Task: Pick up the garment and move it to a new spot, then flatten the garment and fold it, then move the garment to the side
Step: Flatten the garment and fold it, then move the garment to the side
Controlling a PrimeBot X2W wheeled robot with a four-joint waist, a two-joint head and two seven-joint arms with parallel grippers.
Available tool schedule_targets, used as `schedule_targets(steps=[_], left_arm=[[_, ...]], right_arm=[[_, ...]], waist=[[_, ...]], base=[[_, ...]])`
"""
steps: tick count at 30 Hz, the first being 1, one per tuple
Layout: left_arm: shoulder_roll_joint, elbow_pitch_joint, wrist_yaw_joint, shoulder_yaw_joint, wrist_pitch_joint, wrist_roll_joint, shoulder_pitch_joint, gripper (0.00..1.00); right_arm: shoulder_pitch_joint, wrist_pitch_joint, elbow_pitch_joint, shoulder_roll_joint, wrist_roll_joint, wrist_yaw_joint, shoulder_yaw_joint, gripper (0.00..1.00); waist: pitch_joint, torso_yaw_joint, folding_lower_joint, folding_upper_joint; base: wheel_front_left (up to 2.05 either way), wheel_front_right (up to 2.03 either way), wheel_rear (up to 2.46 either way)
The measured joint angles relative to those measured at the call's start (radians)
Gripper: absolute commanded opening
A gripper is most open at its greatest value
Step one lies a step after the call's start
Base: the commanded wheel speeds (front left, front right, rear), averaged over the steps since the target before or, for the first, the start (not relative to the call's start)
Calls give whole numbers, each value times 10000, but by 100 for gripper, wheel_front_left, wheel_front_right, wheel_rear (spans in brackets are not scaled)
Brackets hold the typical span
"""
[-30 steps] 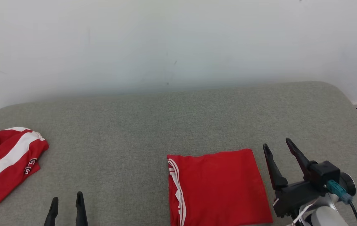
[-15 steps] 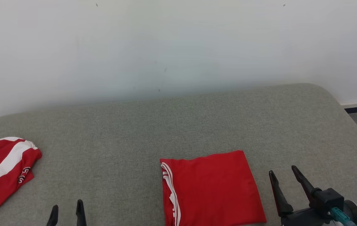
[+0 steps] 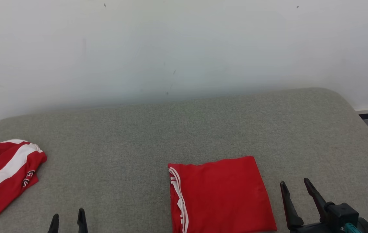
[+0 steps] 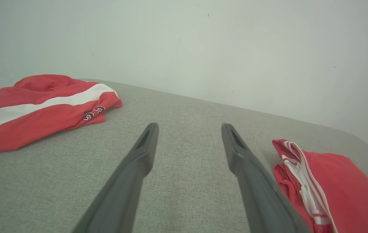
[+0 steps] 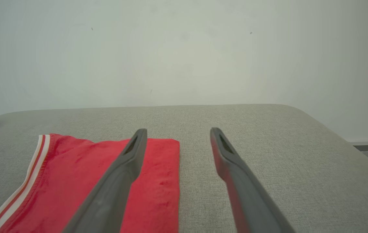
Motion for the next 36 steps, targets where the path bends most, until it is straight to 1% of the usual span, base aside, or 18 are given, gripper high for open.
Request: schedule_targets(steps=[15, 21, 26, 29, 32, 36], left_arm=[[0, -105, -2, -25, 0, 192, -4, 100], [-2, -36, -77, -54, 0, 242, -41, 100], [2, -17, -163, -138, 0, 272, -154, 100], [-2, -58, -217, -234, 0, 326, -259, 100], [-2, -148, -253, -384, 0, 343, -441, 100], [0, -265, -247, -577, 0, 418, -580, 100]], right_arm=[[62, 0, -71, 211, -100, 0, -86, 100], [-47, 31, 182, 203, 25, 0, -203, 100], [-587, 846, 777, 58, 255, 0, -180, 100], [-1094, 1221, 1126, -69, 612, 0, -33, 100], [-1521, 1751, 1760, -251, 782, 0, 36, 100], [-1940, 2328, 2612, -336, 1060, 0, 196, 100]], waist=[[93, 33, 0, 1], [143, 97, 0, 1], [242, 267, 0, 1], [384, 390, 0, 0], [591, 545, 0, 1], [902, 807, 0, 1]], base=[[0, 0, 0], [0, 0, 0], [0, 0, 0], [0, 0, 0], [0, 0, 0], [0, 0, 0]])
